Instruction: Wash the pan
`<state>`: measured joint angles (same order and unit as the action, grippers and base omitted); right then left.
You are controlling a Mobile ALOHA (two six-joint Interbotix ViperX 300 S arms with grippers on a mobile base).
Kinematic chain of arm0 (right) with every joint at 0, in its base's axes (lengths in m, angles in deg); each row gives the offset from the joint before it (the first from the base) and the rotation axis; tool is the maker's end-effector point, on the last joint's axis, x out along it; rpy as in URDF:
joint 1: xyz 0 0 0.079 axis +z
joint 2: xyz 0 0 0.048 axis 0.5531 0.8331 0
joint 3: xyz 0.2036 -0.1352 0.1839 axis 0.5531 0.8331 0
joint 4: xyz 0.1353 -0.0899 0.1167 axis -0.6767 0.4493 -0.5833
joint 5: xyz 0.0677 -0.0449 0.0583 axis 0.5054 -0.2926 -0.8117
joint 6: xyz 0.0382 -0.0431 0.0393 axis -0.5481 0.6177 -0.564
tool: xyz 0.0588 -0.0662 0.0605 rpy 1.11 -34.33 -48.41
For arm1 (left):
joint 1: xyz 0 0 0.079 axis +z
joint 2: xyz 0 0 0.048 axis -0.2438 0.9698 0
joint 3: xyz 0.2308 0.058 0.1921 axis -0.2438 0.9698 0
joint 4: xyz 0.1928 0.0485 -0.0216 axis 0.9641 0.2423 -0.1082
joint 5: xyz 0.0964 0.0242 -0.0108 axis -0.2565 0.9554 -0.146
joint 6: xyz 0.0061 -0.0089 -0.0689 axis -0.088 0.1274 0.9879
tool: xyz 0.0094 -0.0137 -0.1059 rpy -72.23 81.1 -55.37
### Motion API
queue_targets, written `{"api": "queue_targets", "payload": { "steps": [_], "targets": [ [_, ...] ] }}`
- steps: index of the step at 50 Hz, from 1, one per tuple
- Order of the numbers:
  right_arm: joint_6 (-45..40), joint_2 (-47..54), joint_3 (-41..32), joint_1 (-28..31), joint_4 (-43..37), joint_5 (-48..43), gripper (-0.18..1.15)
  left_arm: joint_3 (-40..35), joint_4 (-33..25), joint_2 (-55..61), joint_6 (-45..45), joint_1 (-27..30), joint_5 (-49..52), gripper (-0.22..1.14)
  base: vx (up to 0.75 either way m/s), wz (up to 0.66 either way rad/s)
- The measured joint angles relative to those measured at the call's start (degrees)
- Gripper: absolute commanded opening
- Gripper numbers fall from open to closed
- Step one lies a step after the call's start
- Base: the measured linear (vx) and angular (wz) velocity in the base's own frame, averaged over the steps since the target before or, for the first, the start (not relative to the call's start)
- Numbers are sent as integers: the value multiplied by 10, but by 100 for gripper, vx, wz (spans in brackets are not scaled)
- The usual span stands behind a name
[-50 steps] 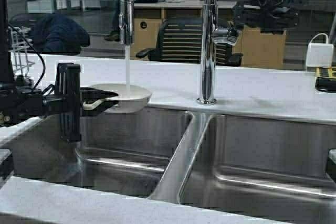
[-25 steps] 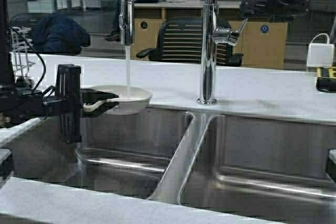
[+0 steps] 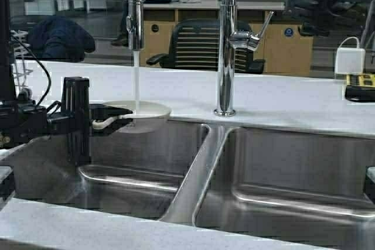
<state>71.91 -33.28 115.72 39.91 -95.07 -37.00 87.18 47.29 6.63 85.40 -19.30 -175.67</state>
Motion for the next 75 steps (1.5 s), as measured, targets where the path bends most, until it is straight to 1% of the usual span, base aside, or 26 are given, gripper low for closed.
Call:
{"api": "queue_targets", "payload": {
  "steps": [4, 6, 12, 17, 22, 34, 44, 50, 54, 59, 64, 69, 75],
  "targets": [
    [0, 24, -32, 2, -1, 2, 9, 3, 2, 0, -11, 0, -2, 2, -1, -3],
    [0, 35, -48, 3, -1, 7, 11, 4, 3, 0, -15, 0, -2, 2, -1, -2],
    [1, 73, -104, 11, -1, 34, 5, 7, 4, 0, -17, -1, -3, 2, -1, -1],
    [2, 98, -142, 27, -1, 56, 6, 8, 4, 2, -18, 0, -4, 2, 0, 0],
    [3, 109, -164, 48, -1, 62, 6, 7, 4, 7, -17, 0, -6, 2, 0, 0],
    [7, 113, -193, 76, 11, 65, 6, -3, 4, 24, -18, 0, -16, 2, 0, 0],
    [6, 110, -203, 84, 54, 72, 6, -8, 4, 38, -18, 1, -24, 2, 0, 0],
    [5, 91, -200, 86, 65, 76, 6, -19, 4, 52, -24, -1, -34, 2, 0, 0],
    [5, 60, -182, 87, 65, 76, 6, -33, 4, 61, -38, -3, -46, 2, 0, 0],
    [4, 9, -150, 86, 67, 75, 6, -43, 4, 62, -86, -1, -50, 2, 0, 0],
    [5, -52, -102, 79, 68, 73, 6, -42, -3, 55, -148, 0, -52, 2, 0, 0],
    [6, -108, -53, 71, 68, 69, 6, -28, -18, 39, -170, 1, -49, 2, 0, 0],
    [5, -156, -8, 64, 67, 69, 6, 5, -62, 11, -170, -2, -17, 2, 0, 0]
  ]
}}
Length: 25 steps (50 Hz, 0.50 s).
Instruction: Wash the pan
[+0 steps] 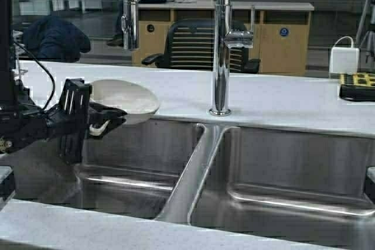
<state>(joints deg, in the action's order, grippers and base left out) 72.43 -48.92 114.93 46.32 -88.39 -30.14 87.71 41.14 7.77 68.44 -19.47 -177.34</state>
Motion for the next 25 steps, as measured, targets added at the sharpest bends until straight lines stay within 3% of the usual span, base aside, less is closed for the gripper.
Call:
{"api": "queue_targets", "payload": {
  "steps": [6, 13, 25],
  "targets": [
    [-3, -33, 36, 0, 0, 1, 6, 38, -31, -21, 22, 1, 61, 2, 0, 0],
    [-3, -66, 69, 4, -2, 25, 6, 55, -24, -25, 76, 4, 82, 2, 0, 0],
    [0, -154, 116, 19, -1, 131, 6, 17, 29, 32, 164, -1, -34, 2, 0, 0]
  ]
}}
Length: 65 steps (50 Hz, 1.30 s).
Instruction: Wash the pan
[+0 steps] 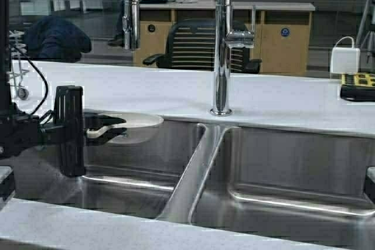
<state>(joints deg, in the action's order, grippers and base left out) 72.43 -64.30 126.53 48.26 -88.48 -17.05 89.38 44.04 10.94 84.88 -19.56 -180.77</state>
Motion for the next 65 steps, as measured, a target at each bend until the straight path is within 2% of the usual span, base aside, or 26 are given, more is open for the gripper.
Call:
{"api": "queue_targets", "payload": {
  "steps": [5, 12, 18, 22, 28, 34, 44, 52, 65],
  "targets": [
    [6, -43, 19, -1, 6, 22, 6, -17, 1, 24, -23, 1, -15, 2, 0, 0],
    [12, -97, 47, -2, 28, 25, 6, -17, -2, 25, -127, 2, -11, 2, 0, 0],
    [13, -117, 64, -2, 33, 26, 6, -4, -14, -4, -161, 3, 47, 2, 0, 0],
    [13, -118, 71, -2, 35, 25, 6, 13, -30, -38, -169, 2, 143, 2, 0, 0],
    [12, -118, 76, -2, 35, 19, 6, 34, -48, -113, -212, 1, 362, 2, 0, 0],
    [11, -117, 76, -2, 35, 18, 6, 43, -76, -215, -304, -2, 577, 2, 0, 0],
    [9, -117, 76, -2, 32, 14, 6, 34, -115, -382, -467, -3, 802, 2, 0, 0],
    [7, -120, 76, -2, 27, 14, 6, 14, -160, -493, -563, -28, 926, 2, 0, 0],
    [4, -131, 76, -2, 26, 13, 6, -13, -171, -591, -575, -63, 1029, 2, 0, 0]
  ]
}}
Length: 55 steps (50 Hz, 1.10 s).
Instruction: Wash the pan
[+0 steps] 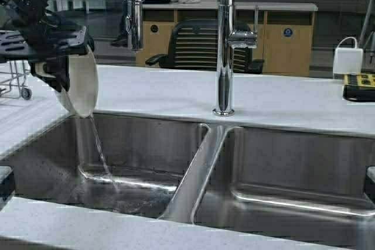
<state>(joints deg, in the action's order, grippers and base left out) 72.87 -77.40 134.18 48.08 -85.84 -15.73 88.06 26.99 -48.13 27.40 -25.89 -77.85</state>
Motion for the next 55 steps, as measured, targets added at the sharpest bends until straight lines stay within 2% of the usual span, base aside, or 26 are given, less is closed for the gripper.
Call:
{"api": "queue_targets", "payload": {
  "steps": [12, 18, 25, 33, 38, 45, 55],
  "targets": [
    [-2, -5, 0, 0, -1, 1, 6, -11, 18, -6, 0, 4, 41, 2, 0, 0],
    [-4, -6, 0, 0, 0, 0, 6, -11, 14, 48, -1, 3, -5, 2, 0, 0],
    [-6, -6, 0, 0, 0, 1, 6, -13, -17, 156, 0, -1, -94, 2, 0, 0],
    [-6, -9, 0, 0, 0, 0, 6, -22, -43, 229, 0, -25, -111, 3, 0, 0],
    [-6, -11, 0, 0, -1, 0, 6, -41, -48, 231, -1, -48, -84, 3, 0, 0],
    [-6, -11, 0, 0, -1, 0, 6, -79, -47, 213, -2, -51, -3, 3, 0, 0],
    [-6, -12, 0, 0, -1, 0, 6, -122, 15, 131, -2, -47, 132, 3, 0, 0]
  ]
}}
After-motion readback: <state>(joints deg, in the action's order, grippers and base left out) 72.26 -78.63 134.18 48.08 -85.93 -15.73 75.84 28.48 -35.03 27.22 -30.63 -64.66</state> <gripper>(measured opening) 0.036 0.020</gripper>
